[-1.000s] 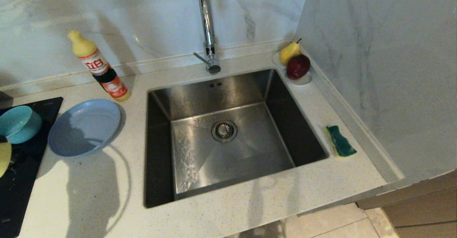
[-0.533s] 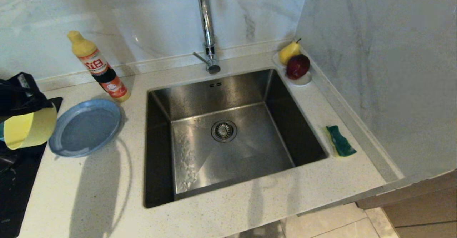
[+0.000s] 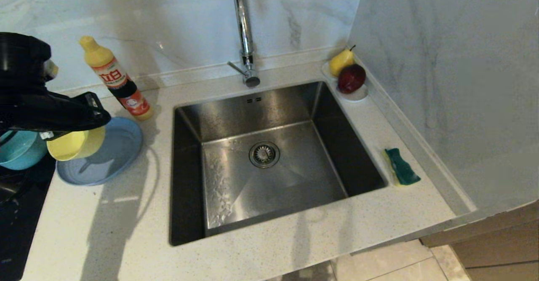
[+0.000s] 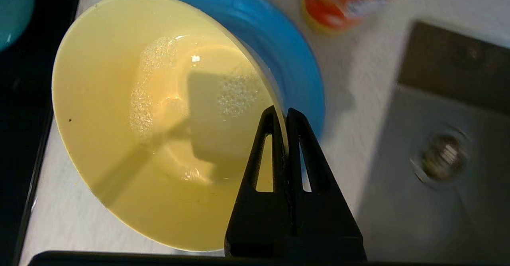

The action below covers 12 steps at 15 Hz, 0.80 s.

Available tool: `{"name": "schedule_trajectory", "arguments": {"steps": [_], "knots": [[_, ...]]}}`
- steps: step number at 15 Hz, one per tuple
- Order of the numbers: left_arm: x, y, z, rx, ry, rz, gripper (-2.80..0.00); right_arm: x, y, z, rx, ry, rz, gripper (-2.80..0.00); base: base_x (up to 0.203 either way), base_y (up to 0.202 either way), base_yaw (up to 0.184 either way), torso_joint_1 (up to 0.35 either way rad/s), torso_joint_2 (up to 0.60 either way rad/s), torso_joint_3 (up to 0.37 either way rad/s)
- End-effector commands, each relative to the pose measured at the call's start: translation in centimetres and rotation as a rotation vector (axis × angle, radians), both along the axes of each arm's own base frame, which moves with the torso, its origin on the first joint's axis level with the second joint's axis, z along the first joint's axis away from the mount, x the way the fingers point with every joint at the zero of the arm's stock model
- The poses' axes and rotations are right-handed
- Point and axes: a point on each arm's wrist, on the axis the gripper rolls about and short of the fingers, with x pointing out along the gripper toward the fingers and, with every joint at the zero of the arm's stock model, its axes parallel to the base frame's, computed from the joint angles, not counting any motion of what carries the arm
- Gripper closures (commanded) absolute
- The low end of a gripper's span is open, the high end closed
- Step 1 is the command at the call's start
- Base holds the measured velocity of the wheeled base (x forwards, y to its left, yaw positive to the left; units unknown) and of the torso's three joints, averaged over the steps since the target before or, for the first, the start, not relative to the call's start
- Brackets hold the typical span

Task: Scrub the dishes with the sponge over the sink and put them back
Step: Place the bowl on the plate

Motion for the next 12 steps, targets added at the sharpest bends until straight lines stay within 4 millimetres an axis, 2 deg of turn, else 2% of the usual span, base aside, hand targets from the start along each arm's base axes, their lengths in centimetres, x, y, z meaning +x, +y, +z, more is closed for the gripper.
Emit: {"name": "schedule_trajectory", "arguments": {"steps": [1,4,7,12], "knots": [[3.3,-0.3,-2.7,0.031,0.046,0.042,0.0,0.0,0.0,0.0,-0.001,-0.003,0.001,0.0,0.0,0.0,0.0,0.0,0.0,0.0],[5.0,-2.1,-2.8,0.052,0.028,0.024,0.0,0.0,0.0,0.0,-0.001,-0.004,0.001,0.0,0.0,0.0,0.0,0.0,0.0,0.0],[5.8,-3.0,-3.5,0.073,0.045,0.024,0.0,0.0,0.0,0.0,-0.001,-0.003,0.001,0.0,0.0,0.0,0.0,0.0,0.0,0.0],[6.1,-3.0,-2.8,0.113,0.04,0.033,0.0,0.0,0.0,0.0,-0.001,-0.003,0.001,0.0,0.0,0.0,0.0,0.0,0.0,0.0]]}}
